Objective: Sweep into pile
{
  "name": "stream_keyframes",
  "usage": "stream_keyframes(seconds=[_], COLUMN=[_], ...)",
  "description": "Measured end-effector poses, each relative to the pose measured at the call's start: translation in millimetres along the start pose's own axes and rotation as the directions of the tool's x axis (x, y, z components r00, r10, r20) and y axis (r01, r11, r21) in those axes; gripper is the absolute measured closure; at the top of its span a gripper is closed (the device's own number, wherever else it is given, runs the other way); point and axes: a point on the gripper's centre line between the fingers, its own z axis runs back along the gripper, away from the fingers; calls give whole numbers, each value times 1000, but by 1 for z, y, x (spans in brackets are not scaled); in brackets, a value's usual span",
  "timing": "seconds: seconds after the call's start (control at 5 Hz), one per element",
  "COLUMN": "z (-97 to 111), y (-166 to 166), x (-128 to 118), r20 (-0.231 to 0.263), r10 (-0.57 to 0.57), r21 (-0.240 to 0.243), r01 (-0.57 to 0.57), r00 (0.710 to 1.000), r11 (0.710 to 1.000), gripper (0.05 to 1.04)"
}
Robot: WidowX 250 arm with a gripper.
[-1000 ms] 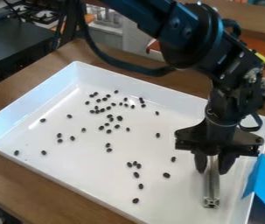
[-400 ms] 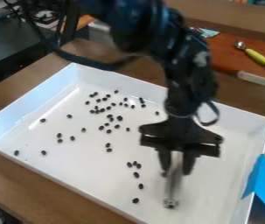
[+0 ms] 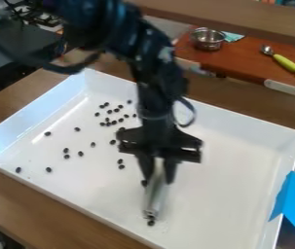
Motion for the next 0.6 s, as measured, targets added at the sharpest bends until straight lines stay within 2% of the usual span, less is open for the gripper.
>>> stream_keyframes(seconds=[0.2,0.4,0.6], z=[2,1,4], y=[36,62,101], x=[-1,0,2], r20=[65,95,70], r10=[-19,-58,-60], r21=[-4,12,38], r01=[20,57,57], r00=[998,994,996], r11=[1000,998,998], gripper=[749,749,749])
